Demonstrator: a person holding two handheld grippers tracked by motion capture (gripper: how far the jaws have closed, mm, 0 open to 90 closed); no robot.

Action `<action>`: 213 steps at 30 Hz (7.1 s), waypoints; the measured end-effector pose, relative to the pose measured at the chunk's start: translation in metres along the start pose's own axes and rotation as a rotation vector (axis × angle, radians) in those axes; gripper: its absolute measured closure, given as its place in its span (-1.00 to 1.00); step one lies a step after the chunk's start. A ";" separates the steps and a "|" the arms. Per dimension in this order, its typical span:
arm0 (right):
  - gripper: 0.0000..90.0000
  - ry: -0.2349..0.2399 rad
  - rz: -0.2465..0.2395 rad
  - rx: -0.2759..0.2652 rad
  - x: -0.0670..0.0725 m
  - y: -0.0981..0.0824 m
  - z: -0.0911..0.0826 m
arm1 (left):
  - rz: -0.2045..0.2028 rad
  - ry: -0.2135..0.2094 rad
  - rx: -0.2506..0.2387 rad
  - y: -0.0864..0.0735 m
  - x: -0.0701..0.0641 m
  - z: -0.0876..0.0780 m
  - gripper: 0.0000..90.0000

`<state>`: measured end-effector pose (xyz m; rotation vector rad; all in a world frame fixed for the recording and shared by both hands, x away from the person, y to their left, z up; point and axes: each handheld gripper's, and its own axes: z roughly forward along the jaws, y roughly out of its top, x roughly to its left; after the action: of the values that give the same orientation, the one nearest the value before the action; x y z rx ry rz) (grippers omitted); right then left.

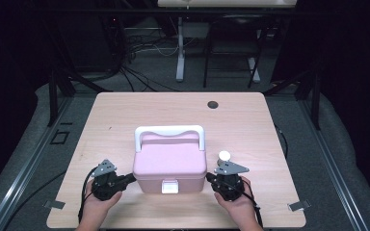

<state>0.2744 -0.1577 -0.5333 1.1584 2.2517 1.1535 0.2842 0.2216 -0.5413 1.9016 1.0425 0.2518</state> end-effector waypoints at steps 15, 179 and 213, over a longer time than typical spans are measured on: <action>1.00 0.012 -0.015 0.006 0.009 -0.012 -0.015 | 0.005 -0.032 0.018 -0.010 -0.012 -0.010 1.00; 0.64 0.168 -0.012 -0.066 -0.006 0.067 -0.062 | 0.129 -0.140 0.053 0.089 -0.032 -0.041 0.64; 0.65 0.187 0.025 -0.172 -0.013 0.084 -0.072 | 0.100 -0.113 -0.023 0.089 -0.025 -0.077 0.58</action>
<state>0.2804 -0.1768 -0.4231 1.0525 2.2227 1.4892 0.2758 0.2321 -0.4216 1.9268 0.8677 0.2092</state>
